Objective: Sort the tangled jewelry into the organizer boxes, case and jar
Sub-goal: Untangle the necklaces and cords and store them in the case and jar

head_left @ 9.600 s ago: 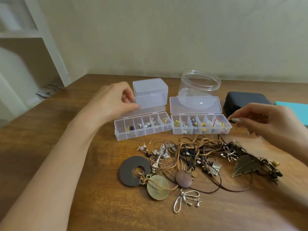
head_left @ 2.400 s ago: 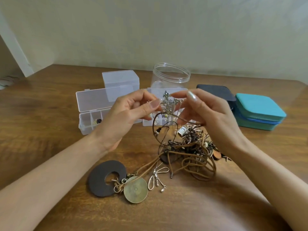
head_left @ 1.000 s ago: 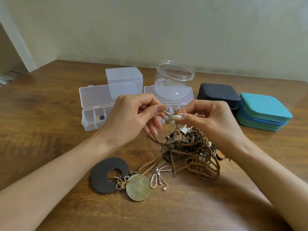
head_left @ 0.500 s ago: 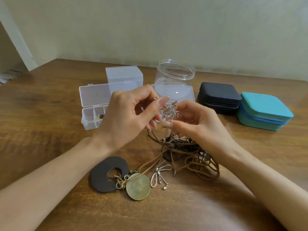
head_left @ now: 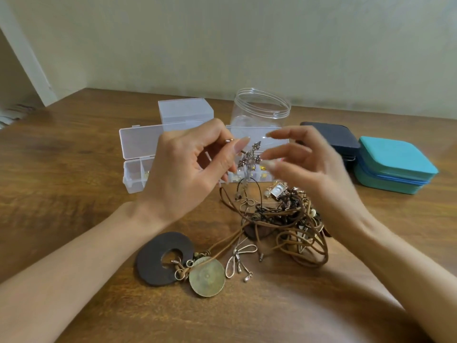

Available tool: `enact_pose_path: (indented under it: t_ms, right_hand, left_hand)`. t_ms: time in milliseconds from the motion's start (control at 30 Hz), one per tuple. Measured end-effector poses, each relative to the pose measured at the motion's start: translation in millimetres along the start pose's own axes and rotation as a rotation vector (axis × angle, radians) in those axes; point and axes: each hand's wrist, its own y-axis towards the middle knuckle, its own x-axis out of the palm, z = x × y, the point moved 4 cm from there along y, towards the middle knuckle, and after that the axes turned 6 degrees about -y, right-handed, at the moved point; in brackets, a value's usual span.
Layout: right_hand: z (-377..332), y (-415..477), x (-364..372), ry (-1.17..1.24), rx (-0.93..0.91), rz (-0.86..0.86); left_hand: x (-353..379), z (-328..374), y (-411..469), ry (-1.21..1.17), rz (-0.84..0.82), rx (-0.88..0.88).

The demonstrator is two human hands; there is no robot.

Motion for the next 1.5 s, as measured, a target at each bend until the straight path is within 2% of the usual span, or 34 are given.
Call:
enact_pose_path:
  t_ms: [67, 133, 233, 400, 533, 633, 733, 800, 867, 1000, 1067, 1267, 1500]
  right_hand:
    - [2.4, -3.3, 15.9, 0.04, 0.093, -0.099]
    - [4.9, -5.0, 26.1, 0.158, 0.147, -0.129]
    - [9.5, -4.7, 24.1, 0.175, 0.192, -0.048]
    - [6.4, -5.1, 11.1, -0.022, 0.017, 0.155]
    - [-1.0, -8.3, 8.4, -0.126, -0.148, 0.219]
    - [0.6, -4.9, 2.5, -0.01, -0.043, 0.214]
    - [11.5, 0.6, 3.1, 0.164, 0.179, 0.052]
    - [15.9, 2.5, 4.5, 0.23, 0.235, -0.018]
    - [14.8, 2.8, 2.8, 0.236, 0.182, 0.008]
    - [0.3, -2.1, -1.4, -0.004, -0.163, 0.134]
    - [-1.9, -4.1, -0.5, -0.067, -0.232, 0.148]
    - [-3.0, -4.5, 0.2, -0.148, -0.282, 0.118]
    - [-7.0, -1.1, -6.4, 0.032, -0.223, 0.09]
  left_hand:
    - [1.6, 1.6, -0.8, 0.015, -0.001, 0.021]
    - [2.4, 1.6, -1.2, 0.03, 0.006, 0.032]
    - [3.1, 0.9, -1.9, 0.055, 0.011, 0.038]
    - [4.9, -0.6, -2.9, 0.072, 0.018, 0.021]
    - [4.8, -3.6, -3.1, 0.05, 0.01, -0.021]
    - [5.8, -5.5, -2.7, 0.004, -0.041, -0.044]
    - [5.1, -8.2, -1.8, -0.049, -0.086, -0.065]
    - [5.4, -10.0, -1.9, -0.084, -0.096, -0.093]
    - [6.8, -12.2, -2.1, -0.148, -0.089, -0.172]
    - [9.6, -16.2, -0.8, -0.299, -0.105, -0.339]
    - [11.5, -18.0, -0.2, -0.359, -0.135, -0.398]
    - [15.2, -21.8, -1.2, -0.388, -0.207, -0.487]
    - [11.6, -25.0, -0.3, -0.345, -0.185, -0.483]
